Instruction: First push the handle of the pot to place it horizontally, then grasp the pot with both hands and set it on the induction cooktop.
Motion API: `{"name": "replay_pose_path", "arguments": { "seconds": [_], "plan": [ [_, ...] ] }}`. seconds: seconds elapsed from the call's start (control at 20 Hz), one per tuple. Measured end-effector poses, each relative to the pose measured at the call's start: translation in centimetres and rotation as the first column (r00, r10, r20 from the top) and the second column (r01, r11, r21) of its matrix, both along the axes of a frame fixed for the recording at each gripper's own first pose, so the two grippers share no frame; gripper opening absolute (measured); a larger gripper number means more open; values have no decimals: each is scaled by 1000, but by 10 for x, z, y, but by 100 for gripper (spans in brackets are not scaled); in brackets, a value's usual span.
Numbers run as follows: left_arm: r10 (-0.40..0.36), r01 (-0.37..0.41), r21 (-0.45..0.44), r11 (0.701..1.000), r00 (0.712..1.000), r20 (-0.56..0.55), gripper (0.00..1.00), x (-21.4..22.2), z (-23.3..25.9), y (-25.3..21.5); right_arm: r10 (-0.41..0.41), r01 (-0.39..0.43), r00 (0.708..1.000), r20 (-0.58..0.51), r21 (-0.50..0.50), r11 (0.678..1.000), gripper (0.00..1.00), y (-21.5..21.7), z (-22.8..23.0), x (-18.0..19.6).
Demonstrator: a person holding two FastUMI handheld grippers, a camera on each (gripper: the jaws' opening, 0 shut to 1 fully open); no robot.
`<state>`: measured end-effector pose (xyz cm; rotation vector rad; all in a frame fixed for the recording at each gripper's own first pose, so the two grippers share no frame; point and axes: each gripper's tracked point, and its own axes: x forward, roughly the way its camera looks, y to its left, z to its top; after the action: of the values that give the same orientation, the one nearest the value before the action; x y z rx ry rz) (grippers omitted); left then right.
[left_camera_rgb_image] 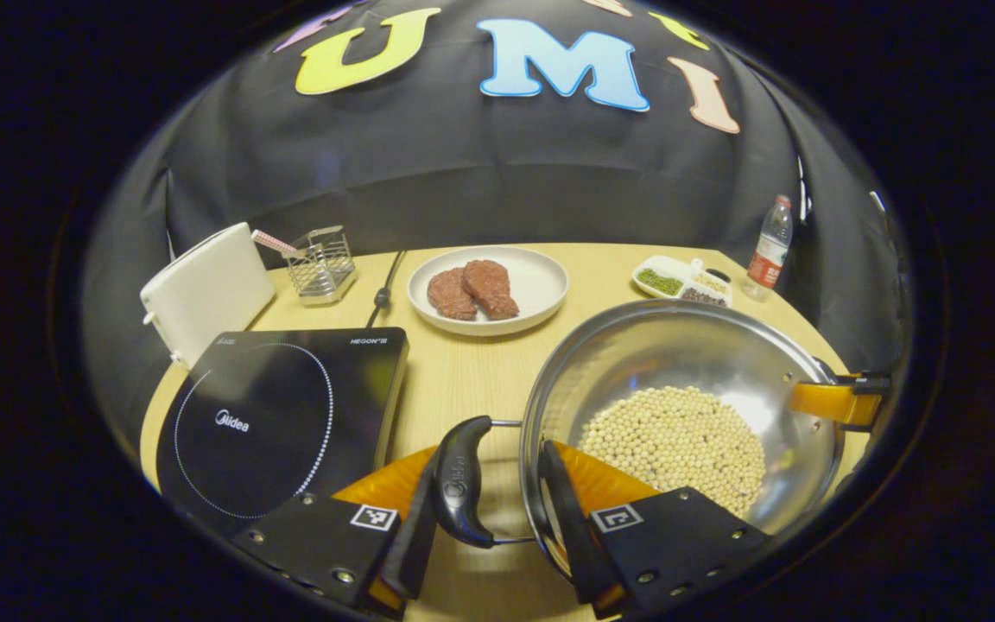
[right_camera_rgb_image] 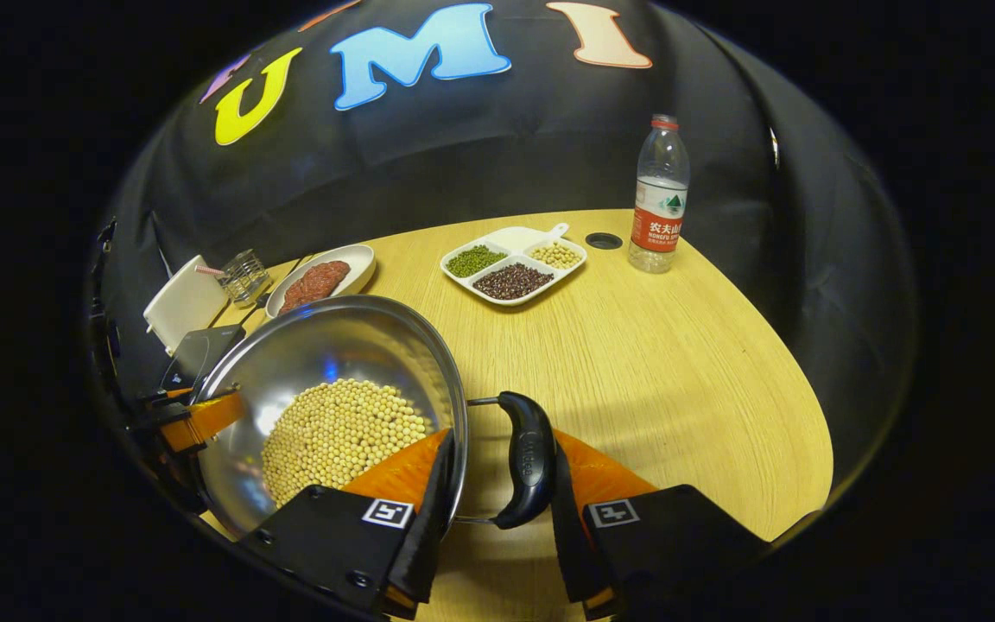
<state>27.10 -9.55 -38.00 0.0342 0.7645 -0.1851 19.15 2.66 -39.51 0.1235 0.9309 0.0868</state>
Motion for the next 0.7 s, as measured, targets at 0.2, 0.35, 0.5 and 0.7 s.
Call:
{"name": "replay_pose_path", "arguments": {
  "seconds": [0.2, 0.35, 0.5, 0.7],
  "plan": [
    [-2, 2, 14, 1000, 1000, 8, 61, 1, 2, -2, 4, -4, 1000, 1, 3, 1000, 51, 1, 3, 2],
    [4, -4, 27, 1000, 1000, 8, 61, 0, 8, 2, 10, -10, 1000, -12, 1, 1000, 47, 4, 7, 1],
    [21, -21, 5, 1000, 999, 28, 61, 2, 25, 10, 14, -14, 1000, 18, -4, 1000, 47, 11, 25, 4],
    [18, -17, -12, 1000, 999, 48, 61, 8, 45, 28, -9, 9, 999, 48, -4, 1000, 47, 27, 48, 5]
  ]
}}
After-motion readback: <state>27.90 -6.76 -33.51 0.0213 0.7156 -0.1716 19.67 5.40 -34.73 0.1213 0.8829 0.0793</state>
